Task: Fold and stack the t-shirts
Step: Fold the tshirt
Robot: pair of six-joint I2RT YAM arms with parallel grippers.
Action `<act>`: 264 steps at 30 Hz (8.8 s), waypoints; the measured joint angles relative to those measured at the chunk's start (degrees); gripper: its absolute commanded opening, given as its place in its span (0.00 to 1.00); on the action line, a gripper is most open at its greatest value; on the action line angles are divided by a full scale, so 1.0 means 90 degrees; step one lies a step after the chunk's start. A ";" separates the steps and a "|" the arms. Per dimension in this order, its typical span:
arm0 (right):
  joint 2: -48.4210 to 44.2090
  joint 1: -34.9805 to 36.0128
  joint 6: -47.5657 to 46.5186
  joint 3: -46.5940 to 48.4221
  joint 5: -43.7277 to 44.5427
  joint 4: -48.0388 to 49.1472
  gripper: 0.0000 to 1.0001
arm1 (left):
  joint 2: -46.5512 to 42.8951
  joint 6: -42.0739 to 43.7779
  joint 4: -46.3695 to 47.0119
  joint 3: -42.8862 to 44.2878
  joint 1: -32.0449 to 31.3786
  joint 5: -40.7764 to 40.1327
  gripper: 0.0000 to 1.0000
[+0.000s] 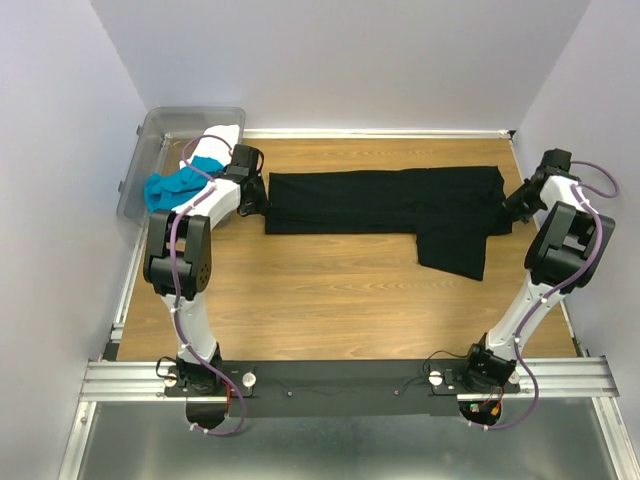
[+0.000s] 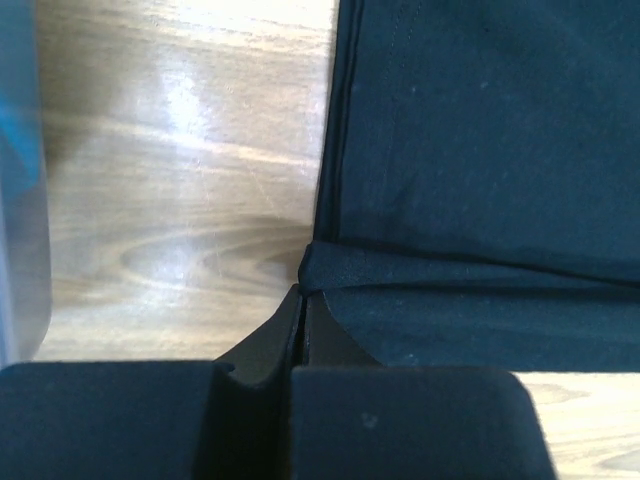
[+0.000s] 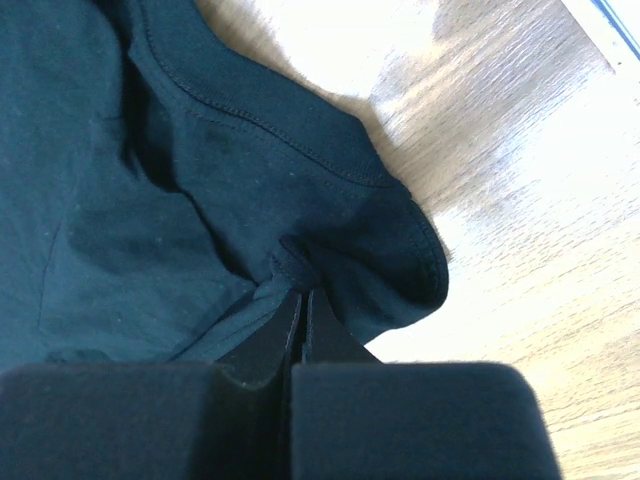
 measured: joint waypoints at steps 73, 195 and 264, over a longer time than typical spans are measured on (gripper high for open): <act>-0.2642 0.1413 0.0119 -0.3310 0.0743 0.0542 0.01 | -0.3541 0.0452 0.2856 -0.3633 -0.1103 -0.1637 0.94; -0.0962 0.1673 0.0857 -0.1450 -0.0420 0.1972 0.45 | 0.0600 0.2402 0.1433 0.0160 -0.3847 -0.1149 0.90; -0.2756 0.1693 0.0906 -0.3094 -0.1025 0.1717 0.46 | 0.2832 0.4408 0.0928 0.3713 -0.4745 0.1127 0.62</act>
